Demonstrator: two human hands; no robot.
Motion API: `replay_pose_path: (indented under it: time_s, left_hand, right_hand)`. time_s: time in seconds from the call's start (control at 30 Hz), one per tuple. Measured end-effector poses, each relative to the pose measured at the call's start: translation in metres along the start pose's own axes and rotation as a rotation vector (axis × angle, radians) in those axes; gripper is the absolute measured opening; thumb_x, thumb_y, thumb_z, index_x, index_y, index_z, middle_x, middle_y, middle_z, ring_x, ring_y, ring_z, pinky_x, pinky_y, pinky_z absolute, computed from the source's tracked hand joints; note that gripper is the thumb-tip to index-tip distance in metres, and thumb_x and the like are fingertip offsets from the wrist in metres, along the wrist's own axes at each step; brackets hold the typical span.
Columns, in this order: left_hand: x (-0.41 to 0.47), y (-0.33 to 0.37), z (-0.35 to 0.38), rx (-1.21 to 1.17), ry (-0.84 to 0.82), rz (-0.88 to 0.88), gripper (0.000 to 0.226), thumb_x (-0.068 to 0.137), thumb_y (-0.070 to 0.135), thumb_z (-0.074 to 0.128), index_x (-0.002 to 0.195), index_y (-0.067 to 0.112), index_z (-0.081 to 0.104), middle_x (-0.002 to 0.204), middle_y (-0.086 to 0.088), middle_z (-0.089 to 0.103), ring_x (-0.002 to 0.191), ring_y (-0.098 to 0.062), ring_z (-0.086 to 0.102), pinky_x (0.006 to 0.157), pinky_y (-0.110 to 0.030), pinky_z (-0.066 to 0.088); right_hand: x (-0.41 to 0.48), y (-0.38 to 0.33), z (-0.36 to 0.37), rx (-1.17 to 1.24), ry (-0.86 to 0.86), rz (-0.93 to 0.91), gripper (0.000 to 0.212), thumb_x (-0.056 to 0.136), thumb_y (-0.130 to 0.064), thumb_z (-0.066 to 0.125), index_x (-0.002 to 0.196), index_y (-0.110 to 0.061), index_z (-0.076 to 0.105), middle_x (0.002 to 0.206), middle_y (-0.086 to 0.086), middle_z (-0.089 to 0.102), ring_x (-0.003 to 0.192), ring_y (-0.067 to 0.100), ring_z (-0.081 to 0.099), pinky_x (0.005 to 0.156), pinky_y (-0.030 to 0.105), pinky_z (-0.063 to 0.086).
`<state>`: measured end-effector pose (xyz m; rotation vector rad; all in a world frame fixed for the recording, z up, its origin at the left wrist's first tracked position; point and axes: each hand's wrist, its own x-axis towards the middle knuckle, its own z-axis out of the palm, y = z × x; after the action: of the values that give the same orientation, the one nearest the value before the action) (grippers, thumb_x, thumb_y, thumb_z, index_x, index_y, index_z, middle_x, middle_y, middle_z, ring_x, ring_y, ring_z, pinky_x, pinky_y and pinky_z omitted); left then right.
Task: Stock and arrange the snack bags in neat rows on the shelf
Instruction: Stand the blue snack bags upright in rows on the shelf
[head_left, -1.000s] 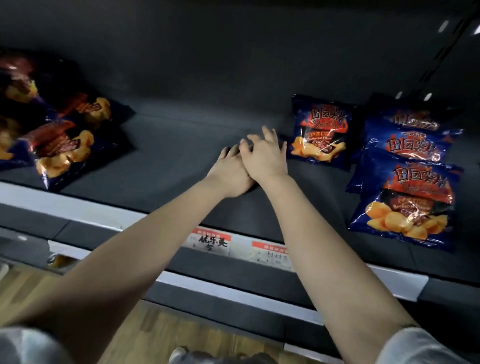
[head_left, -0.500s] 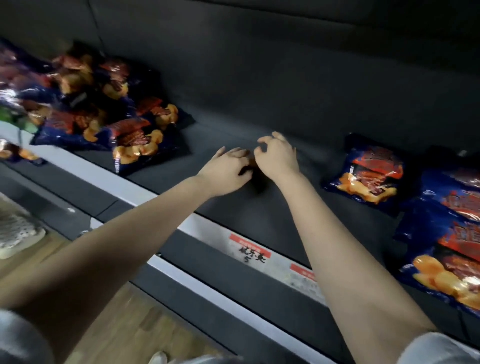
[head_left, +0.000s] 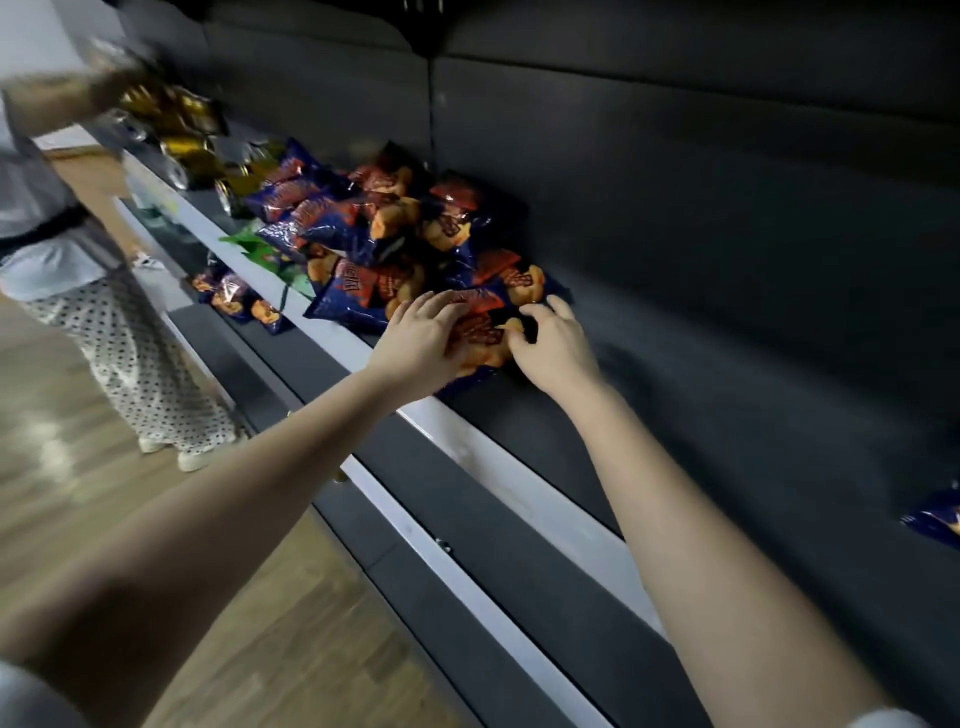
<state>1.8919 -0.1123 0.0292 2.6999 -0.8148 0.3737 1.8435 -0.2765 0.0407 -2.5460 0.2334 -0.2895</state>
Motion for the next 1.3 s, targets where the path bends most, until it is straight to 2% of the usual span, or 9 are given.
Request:
replay_pose_path:
  time_s: [0.07,0.2,0.3,0.4,0.57,0.73,0.93,1.13,1.3]
  left_hand:
    - [-0.004,-0.014,0.001,0.008,-0.021,-0.034,0.057,0.094,0.032,0.046,0.146,0.017,0.029,0.154,-0.005,0.026,0.143,-0.024,0.018,0.117,-0.037,0.01]
    - [-0.007,-0.036,0.001,-0.037,-0.043,-0.083,0.06,0.094,0.032,0.042,0.148,0.016,0.021,0.155,-0.006,0.023,0.145,-0.021,0.016,0.119,-0.038,0.01]
    - [-0.009,-0.045,0.003,-0.054,-0.072,-0.082,0.058,0.097,0.028,0.037,0.149,0.013,0.017,0.157,-0.007,0.019,0.145,-0.022,0.013,0.119,-0.037,0.01]
    - [-0.013,-0.053,0.009,-0.053,-0.112,-0.084,0.06,0.096,0.025,0.035,0.151,0.012,0.012,0.159,-0.006,0.01,0.146,-0.02,0.007,0.119,-0.035,0.007]
    - [-0.013,-0.055,0.023,-0.07,-0.097,-0.092,0.061,0.097,0.024,0.034,0.151,0.013,0.008,0.159,-0.005,-0.001,0.147,-0.019,-0.002,0.119,-0.033,0.0]
    - [-0.009,-0.058,0.025,-0.06,-0.133,-0.081,0.064,0.096,0.025,0.034,0.151,0.014,0.003,0.159,-0.005,-0.006,0.147,-0.019,-0.005,0.119,-0.033,-0.001]
    - [-0.009,-0.057,0.023,-0.065,-0.134,-0.084,0.064,0.096,0.024,0.035,0.151,0.015,0.004,0.159,-0.005,-0.007,0.147,-0.02,-0.005,0.119,-0.034,0.0]
    - [-0.009,-0.05,0.017,-0.003,-0.053,0.016,0.068,0.089,0.015,0.042,0.151,0.017,0.013,0.159,-0.01,0.0,0.146,-0.032,-0.003,0.118,-0.047,0.01]
    - [0.007,-0.013,0.007,-0.083,-0.056,0.053,0.072,0.088,0.011,0.044,0.151,0.024,0.011,0.159,-0.006,0.0,0.145,-0.034,0.001,0.116,-0.048,0.015]
  right_hand:
    - [0.009,-0.015,0.012,-0.014,0.005,-0.025,0.057,0.093,-0.038,0.05,0.144,-0.017,0.036,0.157,0.007,0.017,0.142,0.031,0.022,0.113,0.048,0.025]
    - [0.022,-0.044,0.033,-0.169,-0.018,-0.047,0.083,0.088,-0.057,0.05,0.152,-0.019,0.012,0.16,0.007,0.002,0.146,0.036,-0.001,0.116,0.055,0.007]
    - [0.028,-0.051,0.051,-0.246,-0.099,-0.031,0.088,0.086,-0.063,0.049,0.152,-0.031,0.0,0.16,0.003,-0.009,0.144,0.04,-0.011,0.112,0.062,0.0]
    - [0.03,-0.05,0.064,-0.321,-0.137,-0.006,0.091,0.083,-0.066,0.05,0.151,-0.037,-0.003,0.16,0.002,-0.012,0.142,0.044,-0.014,0.11,0.067,0.0]
    - [0.033,-0.051,0.07,-0.369,-0.106,0.033,0.091,0.081,-0.065,0.052,0.151,-0.037,-0.001,0.16,0.001,-0.011,0.142,0.047,-0.01,0.107,0.069,0.007]
    - [0.032,-0.053,0.071,-0.472,-0.064,0.019,0.09,0.081,-0.066,0.05,0.15,-0.036,0.002,0.16,0.004,-0.001,0.136,0.045,0.015,0.101,0.057,0.03]
    - [0.029,-0.052,0.07,-0.452,-0.011,0.011,0.087,0.082,-0.06,0.055,0.15,-0.035,0.008,0.159,0.005,0.006,0.133,0.041,0.023,0.096,0.054,0.033]
    - [0.012,-0.04,0.061,-0.382,0.133,-0.007,0.076,0.085,-0.047,0.058,0.148,-0.032,0.018,0.154,0.006,0.014,0.126,0.037,0.03,0.092,0.05,0.037]
    - [-0.01,0.001,0.023,-0.376,0.324,0.067,0.068,0.086,-0.043,0.055,0.146,-0.03,0.027,0.15,0.006,0.022,0.119,0.037,0.036,0.086,0.048,0.038]
